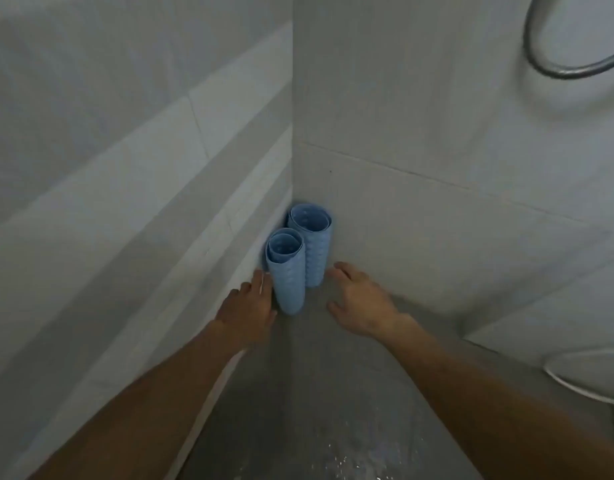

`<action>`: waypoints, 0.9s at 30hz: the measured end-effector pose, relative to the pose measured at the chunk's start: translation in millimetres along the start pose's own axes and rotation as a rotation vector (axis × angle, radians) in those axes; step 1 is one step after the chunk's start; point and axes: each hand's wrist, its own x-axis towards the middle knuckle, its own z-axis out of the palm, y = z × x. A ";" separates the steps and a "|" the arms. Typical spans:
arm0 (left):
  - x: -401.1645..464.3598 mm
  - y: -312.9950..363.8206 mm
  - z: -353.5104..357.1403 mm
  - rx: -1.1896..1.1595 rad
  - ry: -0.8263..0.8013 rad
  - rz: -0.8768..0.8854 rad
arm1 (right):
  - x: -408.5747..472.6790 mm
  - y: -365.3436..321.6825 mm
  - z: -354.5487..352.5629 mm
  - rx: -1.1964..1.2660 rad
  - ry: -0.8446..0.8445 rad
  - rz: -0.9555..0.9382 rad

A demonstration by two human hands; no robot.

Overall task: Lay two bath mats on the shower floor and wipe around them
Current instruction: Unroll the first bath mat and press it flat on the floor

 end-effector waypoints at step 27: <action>147.3 -47.1 125.8 -1.075 0.391 -0.201 | 175.4 46.2 145.9 -0.061 -0.007 -0.065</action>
